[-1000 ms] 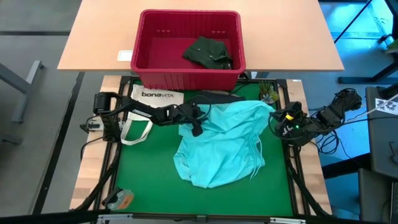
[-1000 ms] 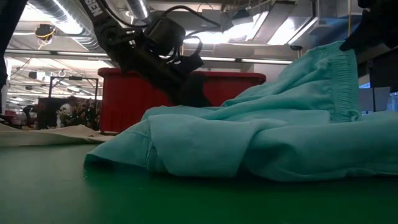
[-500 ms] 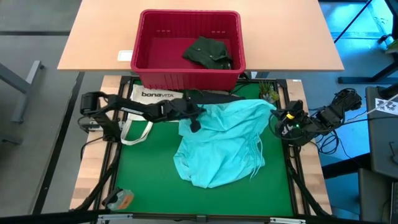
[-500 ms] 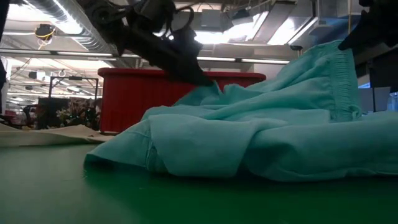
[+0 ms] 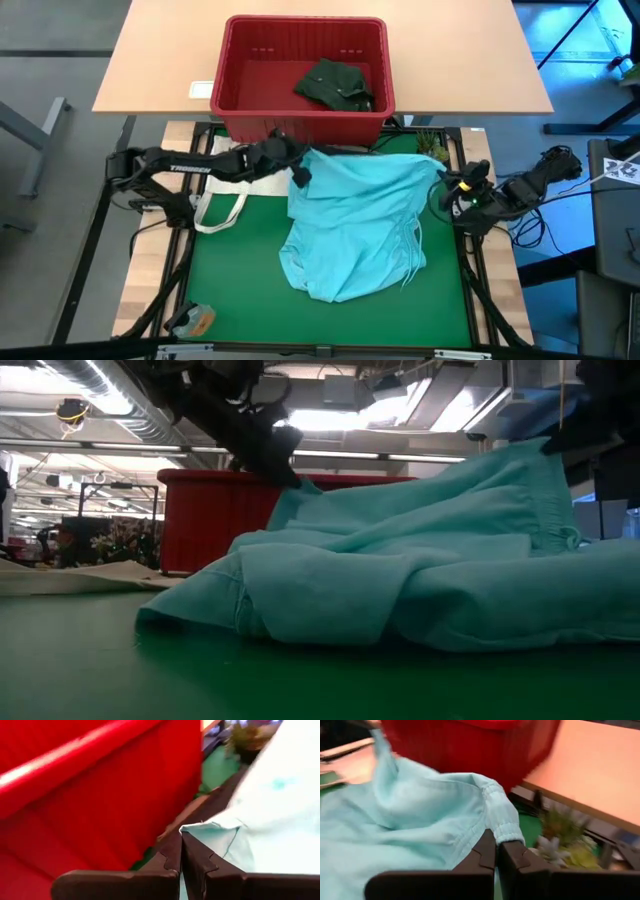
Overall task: Fold Laundry from Bin
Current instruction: Remove the light blue shorts from the red laundry bin
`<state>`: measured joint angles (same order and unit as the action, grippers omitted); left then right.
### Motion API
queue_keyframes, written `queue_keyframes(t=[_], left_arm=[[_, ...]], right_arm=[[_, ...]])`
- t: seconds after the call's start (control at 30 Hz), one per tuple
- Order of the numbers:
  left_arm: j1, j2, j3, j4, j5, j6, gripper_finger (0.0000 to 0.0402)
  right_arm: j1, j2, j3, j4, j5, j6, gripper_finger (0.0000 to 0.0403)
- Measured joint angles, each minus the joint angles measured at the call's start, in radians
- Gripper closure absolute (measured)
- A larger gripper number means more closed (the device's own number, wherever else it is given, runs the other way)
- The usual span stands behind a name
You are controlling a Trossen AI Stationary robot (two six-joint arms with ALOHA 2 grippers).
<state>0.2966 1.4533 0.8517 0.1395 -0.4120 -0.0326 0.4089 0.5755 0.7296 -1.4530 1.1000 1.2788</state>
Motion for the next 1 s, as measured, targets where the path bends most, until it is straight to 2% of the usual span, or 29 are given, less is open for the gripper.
queue_keyframes(t=[0.17,0.3,0.5,0.73,1.0], left_arm=[[0.066,0.02,0.0,-0.021,0.003,-0.011,0.0401],[0.102,0.022,0.0,-0.051,-0.042,-0.036,0.0401],[0.113,0.022,0.0,-0.105,-0.023,-0.07,0.0401],[0.111,0.022,0.0,-0.173,-0.03,-0.072,0.0401],[0.114,0.022,-0.002,-0.181,-0.052,-0.071,0.0401]], right_arm=[[-0.11,-0.009,-0.051,0.021,0.0,0.048,0.0402],[-0.182,-0.008,-0.096,0.071,-0.002,0.048,0.0402],[-0.269,-0.008,-0.175,0.19,-0.018,0.033,0.0402],[-0.337,-0.008,-0.257,0.309,-0.018,0.021,0.0388],[-0.369,-0.009,-0.29,0.347,-0.003,0.021,0.0371]])
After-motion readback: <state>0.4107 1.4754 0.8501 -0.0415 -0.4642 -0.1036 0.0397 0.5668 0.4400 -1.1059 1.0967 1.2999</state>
